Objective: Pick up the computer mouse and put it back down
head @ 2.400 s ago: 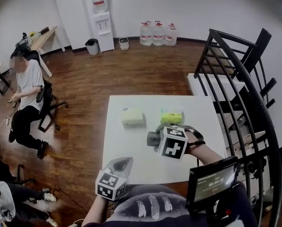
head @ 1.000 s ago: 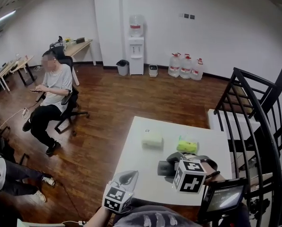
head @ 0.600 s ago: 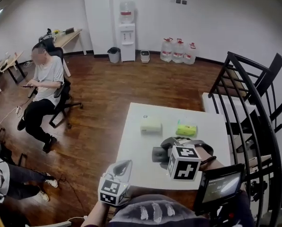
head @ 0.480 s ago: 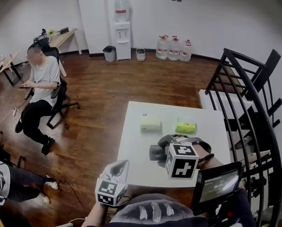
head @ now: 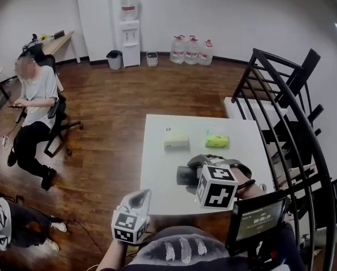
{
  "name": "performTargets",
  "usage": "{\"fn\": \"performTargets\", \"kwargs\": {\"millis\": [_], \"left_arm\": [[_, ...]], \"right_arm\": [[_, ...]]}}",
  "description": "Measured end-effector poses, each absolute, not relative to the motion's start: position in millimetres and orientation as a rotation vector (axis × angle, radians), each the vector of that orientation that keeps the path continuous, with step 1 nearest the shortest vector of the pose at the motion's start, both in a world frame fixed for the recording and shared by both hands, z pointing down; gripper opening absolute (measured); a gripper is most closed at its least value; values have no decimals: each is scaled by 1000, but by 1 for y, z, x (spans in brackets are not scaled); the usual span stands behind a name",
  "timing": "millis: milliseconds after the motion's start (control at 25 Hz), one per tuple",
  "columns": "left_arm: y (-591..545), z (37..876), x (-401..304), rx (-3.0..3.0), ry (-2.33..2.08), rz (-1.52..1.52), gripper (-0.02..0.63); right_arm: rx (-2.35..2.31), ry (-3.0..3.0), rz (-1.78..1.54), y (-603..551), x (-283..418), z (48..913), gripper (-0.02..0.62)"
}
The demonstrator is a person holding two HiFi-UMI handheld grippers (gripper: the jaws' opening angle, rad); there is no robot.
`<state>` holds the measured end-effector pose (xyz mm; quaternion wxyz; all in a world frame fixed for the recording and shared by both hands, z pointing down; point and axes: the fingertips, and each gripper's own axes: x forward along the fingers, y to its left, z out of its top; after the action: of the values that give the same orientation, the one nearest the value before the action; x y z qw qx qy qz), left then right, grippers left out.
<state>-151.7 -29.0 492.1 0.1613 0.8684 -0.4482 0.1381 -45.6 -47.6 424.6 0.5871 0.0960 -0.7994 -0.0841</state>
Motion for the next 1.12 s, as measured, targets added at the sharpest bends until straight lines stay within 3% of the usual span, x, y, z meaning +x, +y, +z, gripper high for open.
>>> {"fn": "performTargets", "kwargs": {"millis": [560,1120], "left_arm": [[-37,492,-143,2526,-1209,391,15],[-75,486,-70,2482,-1298,424,15]], "right_arm": [[472,-1887,-178,-77,-18,392,291],[596,-1968,-130,-149,73,394,290]]}}
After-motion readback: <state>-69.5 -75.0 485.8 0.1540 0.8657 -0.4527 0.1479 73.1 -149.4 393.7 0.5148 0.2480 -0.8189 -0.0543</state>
